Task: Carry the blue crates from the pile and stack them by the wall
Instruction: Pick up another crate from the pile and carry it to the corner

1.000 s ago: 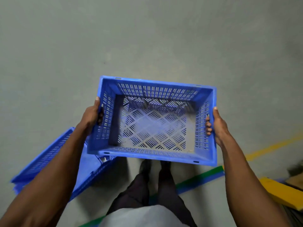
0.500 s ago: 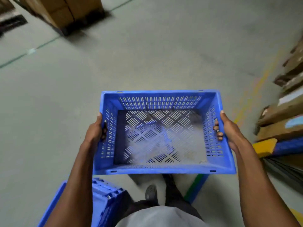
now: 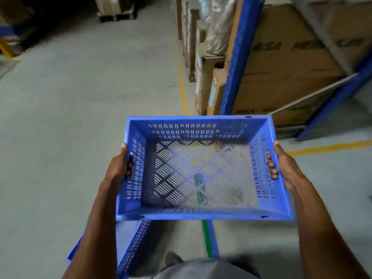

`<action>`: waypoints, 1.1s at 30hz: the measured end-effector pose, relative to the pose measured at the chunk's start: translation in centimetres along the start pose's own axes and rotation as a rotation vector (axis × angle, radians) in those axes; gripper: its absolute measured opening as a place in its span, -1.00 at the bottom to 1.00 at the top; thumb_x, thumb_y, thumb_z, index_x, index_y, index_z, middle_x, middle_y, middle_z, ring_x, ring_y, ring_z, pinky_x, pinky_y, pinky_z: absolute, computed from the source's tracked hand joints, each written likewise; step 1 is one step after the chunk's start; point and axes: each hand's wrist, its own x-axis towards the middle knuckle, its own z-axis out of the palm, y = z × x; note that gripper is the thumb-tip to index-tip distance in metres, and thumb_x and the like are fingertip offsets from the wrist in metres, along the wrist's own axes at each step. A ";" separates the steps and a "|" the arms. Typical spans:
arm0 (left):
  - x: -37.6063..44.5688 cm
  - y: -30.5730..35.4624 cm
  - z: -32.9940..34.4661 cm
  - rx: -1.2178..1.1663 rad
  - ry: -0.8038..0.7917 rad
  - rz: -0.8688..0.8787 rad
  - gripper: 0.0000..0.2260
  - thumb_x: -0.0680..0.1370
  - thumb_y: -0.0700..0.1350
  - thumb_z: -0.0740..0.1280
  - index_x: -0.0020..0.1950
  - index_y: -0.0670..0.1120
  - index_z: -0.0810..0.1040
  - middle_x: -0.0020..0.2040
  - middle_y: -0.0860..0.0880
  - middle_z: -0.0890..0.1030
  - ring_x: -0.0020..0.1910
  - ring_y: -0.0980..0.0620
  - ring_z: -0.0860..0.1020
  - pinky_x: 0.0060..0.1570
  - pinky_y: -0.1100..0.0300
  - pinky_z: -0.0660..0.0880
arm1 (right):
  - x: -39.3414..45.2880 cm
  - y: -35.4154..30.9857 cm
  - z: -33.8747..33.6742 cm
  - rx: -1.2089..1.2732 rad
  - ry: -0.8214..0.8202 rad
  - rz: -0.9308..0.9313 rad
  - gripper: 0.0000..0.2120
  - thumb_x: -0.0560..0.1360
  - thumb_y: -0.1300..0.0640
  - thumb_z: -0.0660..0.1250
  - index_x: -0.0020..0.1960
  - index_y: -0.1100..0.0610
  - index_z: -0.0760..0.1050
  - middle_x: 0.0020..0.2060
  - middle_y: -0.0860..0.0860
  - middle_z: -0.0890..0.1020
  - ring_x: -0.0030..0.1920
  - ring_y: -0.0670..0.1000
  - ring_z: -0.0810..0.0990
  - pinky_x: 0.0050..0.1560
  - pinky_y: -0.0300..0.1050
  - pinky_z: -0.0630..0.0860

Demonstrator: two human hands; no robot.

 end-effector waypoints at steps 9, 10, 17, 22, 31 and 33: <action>-5.6 1.6 30.9 0.135 -0.441 0.024 -0.49 0.49 0.45 0.20 -0.21 -0.01 0.48 -0.45 0.03 0.36 -0.59 0.06 0.24 -0.55 0.26 0.18 | -4.6 6.1 -30.1 0.216 0.399 0.034 -0.44 0.47 -0.46 0.19 -0.21 0.06 0.39 -0.53 -0.03 0.31 -0.64 -0.08 0.19 -0.60 -0.32 0.13; -6.5 1.5 34.3 0.153 -0.460 0.031 -0.47 0.45 0.46 0.22 -0.18 -0.02 0.51 -0.44 0.03 0.38 -0.58 0.06 0.25 -0.55 0.27 0.19 | -5.0 6.9 -33.1 0.224 0.436 0.050 -0.45 0.50 -0.44 0.17 -0.22 0.06 0.38 -0.54 -0.03 0.31 -0.65 -0.08 0.19 -0.60 -0.32 0.14; -14.3 1.6 55.7 0.285 -0.597 0.101 -0.51 0.61 0.34 0.16 -0.12 -0.05 0.58 -0.39 0.02 0.43 -0.57 0.09 0.28 -0.56 0.31 0.21 | -7.4 10.6 -50.0 0.360 0.660 0.076 -0.49 0.59 -0.37 0.13 -0.21 0.06 0.42 -0.52 -0.03 0.33 -0.63 -0.09 0.21 -0.61 -0.30 0.14; -17.7 2.5 71.2 0.378 -0.750 0.095 -0.51 0.63 0.32 0.11 -0.15 -0.04 0.55 -0.44 0.07 0.40 -0.61 0.15 0.28 -0.58 0.35 0.18 | -6.6 12.2 -60.3 0.434 0.808 0.098 -0.47 0.54 -0.42 0.17 -0.22 0.04 0.48 -0.52 -0.04 0.39 -0.55 -0.05 0.24 -0.48 -0.23 0.17; -21.6 3.1 103.2 0.521 -1.016 0.114 -0.52 0.61 0.36 0.11 -0.12 0.00 0.54 -0.40 0.08 0.40 -0.58 0.13 0.24 -0.52 0.31 0.16 | -0.9 12.3 -78.9 0.566 1.059 0.125 -0.47 0.58 -0.36 0.18 -0.20 0.10 0.50 -0.51 0.00 0.39 -0.61 -0.07 0.27 -0.58 -0.29 0.20; -23.7 3.7 110.2 0.549 -1.075 0.146 -0.52 0.62 0.35 0.10 -0.12 -0.01 0.53 -0.41 0.07 0.40 -0.59 0.12 0.24 -0.51 0.31 0.16 | 0.2 12.2 -83.4 0.593 1.106 0.127 -0.47 0.61 -0.32 0.15 -0.22 0.10 0.50 -0.49 0.01 0.39 -0.62 -0.08 0.26 -0.60 -0.29 0.19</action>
